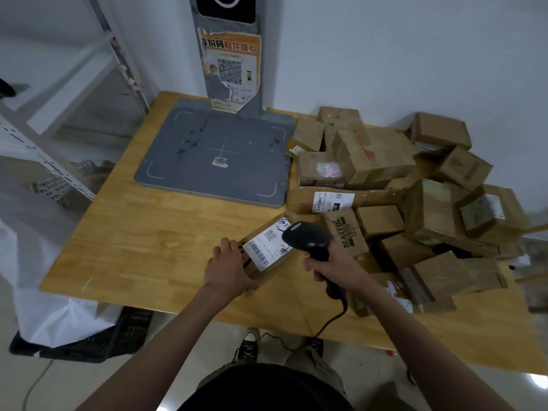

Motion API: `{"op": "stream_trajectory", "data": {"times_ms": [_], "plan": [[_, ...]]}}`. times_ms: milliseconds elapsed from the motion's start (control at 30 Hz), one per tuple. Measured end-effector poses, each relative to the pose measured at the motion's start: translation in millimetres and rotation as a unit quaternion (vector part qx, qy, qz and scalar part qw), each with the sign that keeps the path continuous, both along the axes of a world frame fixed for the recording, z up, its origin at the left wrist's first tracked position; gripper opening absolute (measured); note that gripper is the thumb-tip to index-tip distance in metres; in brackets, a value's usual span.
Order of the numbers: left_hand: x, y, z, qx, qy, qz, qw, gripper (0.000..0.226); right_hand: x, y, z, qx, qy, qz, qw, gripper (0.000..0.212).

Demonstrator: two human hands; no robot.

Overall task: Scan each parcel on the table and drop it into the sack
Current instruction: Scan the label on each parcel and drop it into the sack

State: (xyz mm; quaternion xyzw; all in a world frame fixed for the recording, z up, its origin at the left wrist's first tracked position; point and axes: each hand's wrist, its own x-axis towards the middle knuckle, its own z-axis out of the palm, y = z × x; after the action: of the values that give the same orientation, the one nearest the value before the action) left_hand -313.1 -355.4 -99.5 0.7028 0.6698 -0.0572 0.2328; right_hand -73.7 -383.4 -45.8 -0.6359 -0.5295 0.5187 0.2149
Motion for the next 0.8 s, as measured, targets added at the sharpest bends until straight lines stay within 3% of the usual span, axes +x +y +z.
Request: {"op": "stream_trajectory", "data": {"times_ms": [133, 233, 300, 433, 533, 667, 800], "plan": [[-13.0, 9.7, 8.6, 0.039, -0.016, -0.039, 0.998, 0.096, -14.7, 22.5, 25.6, 0.055, -0.140, 0.139, 0.979, 0.012], [-20.7, 15.6, 15.8, 0.066, -0.020, -0.072, 0.995, 0.102, -27.1, 32.3, 41.4, 0.099, -0.235, 0.228, 0.940, 0.029], [-24.8, 17.1, 19.3, 0.082, -0.016, -0.095, 0.992, 0.104, -32.4, 36.9, 44.9, 0.115, -0.270, 0.261, 0.920, 0.028], [-28.5, 17.7, 24.6, 0.097, 0.000, -0.119, 0.988, 0.106, -35.9, 40.5, 44.8, 0.123, -0.308, 0.300, 0.894, 0.033], [-29.5, 17.2, 26.3, 0.100, 0.002, -0.120, 0.988, 0.105, -36.8, 38.6, 43.1, 0.126, -0.323, 0.314, 0.884, 0.024], [-31.5, 16.1, 27.0, 0.105, 0.000, -0.121, 0.987, 0.103, -40.0, 36.0, 40.2, 0.139, -0.328, 0.323, 0.877, 0.042], [-33.2, 15.9, 27.9, 0.109, -0.009, -0.117, 0.987, 0.100, -43.4, 33.9, 39.8, 0.149, -0.332, 0.322, 0.874, 0.038]]}}
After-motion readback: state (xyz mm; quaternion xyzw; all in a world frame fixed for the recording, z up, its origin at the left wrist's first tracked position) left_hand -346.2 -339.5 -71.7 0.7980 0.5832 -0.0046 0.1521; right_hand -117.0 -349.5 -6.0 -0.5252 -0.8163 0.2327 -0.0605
